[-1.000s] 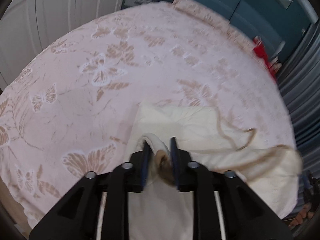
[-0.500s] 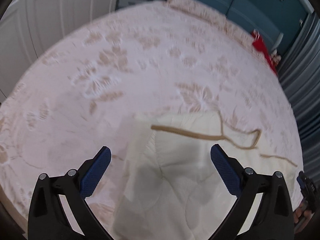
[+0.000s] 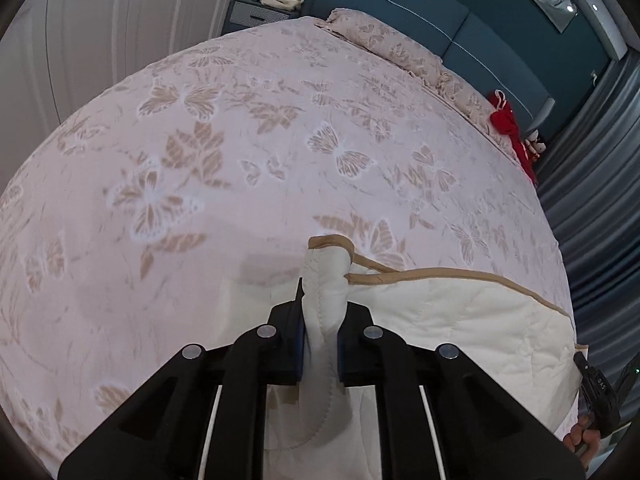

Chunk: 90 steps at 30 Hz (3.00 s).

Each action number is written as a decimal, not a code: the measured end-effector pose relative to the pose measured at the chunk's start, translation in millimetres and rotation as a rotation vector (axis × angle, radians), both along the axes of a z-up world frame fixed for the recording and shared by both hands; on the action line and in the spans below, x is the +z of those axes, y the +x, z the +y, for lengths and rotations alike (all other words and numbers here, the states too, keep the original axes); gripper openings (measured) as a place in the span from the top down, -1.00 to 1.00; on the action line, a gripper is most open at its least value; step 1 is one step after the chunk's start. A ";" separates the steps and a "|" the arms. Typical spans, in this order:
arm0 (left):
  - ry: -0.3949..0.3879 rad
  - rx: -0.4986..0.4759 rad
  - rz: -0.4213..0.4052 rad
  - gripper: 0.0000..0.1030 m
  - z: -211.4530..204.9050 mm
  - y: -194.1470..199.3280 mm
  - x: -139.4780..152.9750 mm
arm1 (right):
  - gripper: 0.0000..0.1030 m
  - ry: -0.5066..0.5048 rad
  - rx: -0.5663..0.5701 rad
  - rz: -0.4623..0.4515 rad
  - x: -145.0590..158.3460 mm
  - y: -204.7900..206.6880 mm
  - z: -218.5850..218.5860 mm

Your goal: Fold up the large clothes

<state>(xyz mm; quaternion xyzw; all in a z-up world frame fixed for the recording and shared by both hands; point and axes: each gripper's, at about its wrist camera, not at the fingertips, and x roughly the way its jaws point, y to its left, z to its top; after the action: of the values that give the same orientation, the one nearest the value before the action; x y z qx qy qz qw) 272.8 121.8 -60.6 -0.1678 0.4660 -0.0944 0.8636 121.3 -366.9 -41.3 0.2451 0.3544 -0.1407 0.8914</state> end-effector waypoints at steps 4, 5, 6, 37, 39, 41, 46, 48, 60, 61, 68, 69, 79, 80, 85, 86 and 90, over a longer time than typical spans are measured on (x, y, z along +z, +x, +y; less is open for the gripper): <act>0.112 0.000 0.064 0.80 -17.5 19.6 -34.1 | 0.88 -0.001 -0.019 0.092 -34.1 19.0 -2.0; 0.126 0.004 0.078 0.80 -18.7 21.9 -41.8 | 0.88 -0.004 -0.020 0.113 -41.9 22.1 -1.9; 0.140 0.009 0.095 0.80 -20.0 23.2 -52.8 | 0.88 -0.012 -0.021 0.141 -52.3 24.8 -0.8; 0.303 0.055 -0.092 0.07 -8.7 -16.3 -32.8 | 0.46 -0.131 -0.104 0.174 -54.2 -0.9 2.1; 0.324 0.053 -0.124 0.08 -12.4 -22.2 -4.4 | 0.46 -0.152 -0.086 0.138 -29.5 -3.1 15.1; 0.274 0.012 -0.157 0.08 -28.4 -23.4 19.5 | 0.46 -0.127 -0.005 0.097 -13.1 6.1 40.2; 0.221 -0.202 -0.095 0.08 -119.4 -13.3 13.3 | 0.65 -0.062 0.266 0.087 -14.2 56.8 134.0; 0.255 -0.240 -0.049 0.15 -146.9 -6.9 -11.2 | 0.85 -0.072 0.334 0.127 -29.7 75.7 160.9; 0.315 -0.245 0.045 0.26 -174.9 3.6 -98.0 | 0.99 -0.027 0.370 0.295 -118.3 114.1 177.5; 0.319 -0.243 0.040 0.26 -176.0 4.0 -99.4 | 1.00 -0.023 0.369 0.296 -122.5 114.7 176.6; 0.379 -0.239 -0.017 0.26 -186.0 -1.2 -108.3 | 1.00 -0.056 0.372 0.289 -135.8 119.1 181.4; 0.385 -0.239 -0.023 0.26 -186.8 -1.5 -109.1 | 1.00 -0.058 0.372 0.287 -137.3 119.9 181.6; 0.395 -0.233 -0.057 0.24 -190.2 -1.2 -115.4 | 1.00 -0.053 0.362 0.263 -145.8 125.0 181.5; 0.395 -0.233 -0.059 0.24 -190.4 -1.1 -115.8 | 1.00 -0.051 0.362 0.261 -146.2 125.2 181.1; 0.392 -0.228 -0.071 0.24 -189.7 -0.6 -117.8 | 1.00 -0.045 0.357 0.244 -148.8 126.1 178.9; 0.391 -0.226 -0.073 0.24 -189.8 -0.4 -118.1 | 1.00 -0.044 0.355 0.240 -149.2 126.3 178.6; 0.381 -0.231 -0.065 0.19 -189.2 0.8 -117.3 | 1.00 -0.026 0.354 0.241 -149.8 131.1 176.1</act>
<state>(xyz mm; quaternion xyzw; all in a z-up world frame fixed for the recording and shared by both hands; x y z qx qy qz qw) 273.6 -67.4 -177.9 0.0559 0.4636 -0.1084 0.8776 252.4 -190.8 -191.1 0.1487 0.4943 -0.0147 0.8564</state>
